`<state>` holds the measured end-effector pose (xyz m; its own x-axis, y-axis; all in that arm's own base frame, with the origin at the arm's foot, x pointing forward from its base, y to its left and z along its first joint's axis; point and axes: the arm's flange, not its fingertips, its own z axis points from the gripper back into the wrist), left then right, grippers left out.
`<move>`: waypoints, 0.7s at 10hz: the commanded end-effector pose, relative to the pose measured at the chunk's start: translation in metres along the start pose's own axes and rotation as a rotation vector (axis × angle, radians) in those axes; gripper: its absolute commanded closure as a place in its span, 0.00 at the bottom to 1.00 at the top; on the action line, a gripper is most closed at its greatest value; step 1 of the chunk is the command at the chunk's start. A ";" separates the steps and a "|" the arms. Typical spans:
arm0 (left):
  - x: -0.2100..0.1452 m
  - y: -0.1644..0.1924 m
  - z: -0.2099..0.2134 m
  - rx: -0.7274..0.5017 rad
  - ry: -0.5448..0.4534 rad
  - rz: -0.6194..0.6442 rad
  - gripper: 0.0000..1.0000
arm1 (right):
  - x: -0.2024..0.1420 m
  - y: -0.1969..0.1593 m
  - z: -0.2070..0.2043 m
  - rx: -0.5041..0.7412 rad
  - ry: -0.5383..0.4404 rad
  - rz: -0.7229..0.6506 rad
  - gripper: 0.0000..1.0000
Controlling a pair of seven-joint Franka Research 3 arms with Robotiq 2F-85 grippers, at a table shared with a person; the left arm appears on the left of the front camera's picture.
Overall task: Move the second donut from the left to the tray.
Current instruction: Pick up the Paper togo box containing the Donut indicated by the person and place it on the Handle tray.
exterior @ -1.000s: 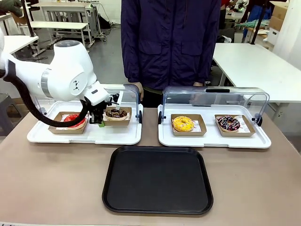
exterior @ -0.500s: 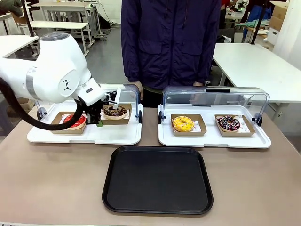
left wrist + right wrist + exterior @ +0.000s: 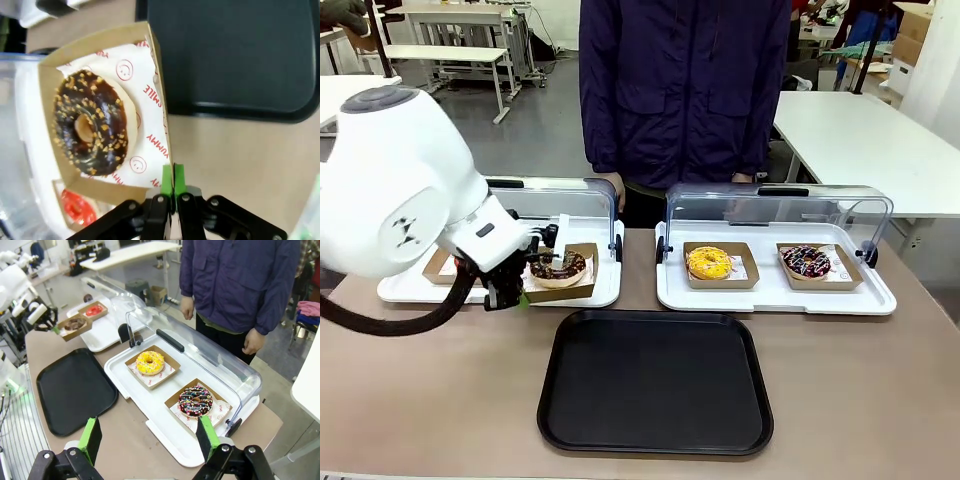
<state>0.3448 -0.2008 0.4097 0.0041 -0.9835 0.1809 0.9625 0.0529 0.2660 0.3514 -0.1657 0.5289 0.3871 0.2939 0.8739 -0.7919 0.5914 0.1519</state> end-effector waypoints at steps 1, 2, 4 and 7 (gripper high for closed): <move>0.009 -0.034 0.003 0.010 -0.013 0.008 0.98 | 0.003 -0.002 0.000 0.002 -0.030 0.024 0.00; 0.020 -0.038 -0.001 -0.007 -0.035 0.003 0.98 | 0.003 -0.002 0.000 0.002 -0.030 0.024 0.00; 0.031 -0.025 -0.006 -0.016 0.025 0.017 0.98 | 0.003 -0.002 0.000 0.002 -0.030 0.024 0.00; 0.041 -0.029 -0.002 -0.029 -0.013 -0.006 0.98 | 0.003 -0.002 0.000 0.002 -0.030 0.024 0.00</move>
<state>0.3181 -0.2423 0.4088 -0.0080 -0.9807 0.1956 0.9698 0.0401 0.2407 0.3514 -0.1657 0.5288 0.3874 0.2940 0.8738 -0.7922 0.5908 0.1525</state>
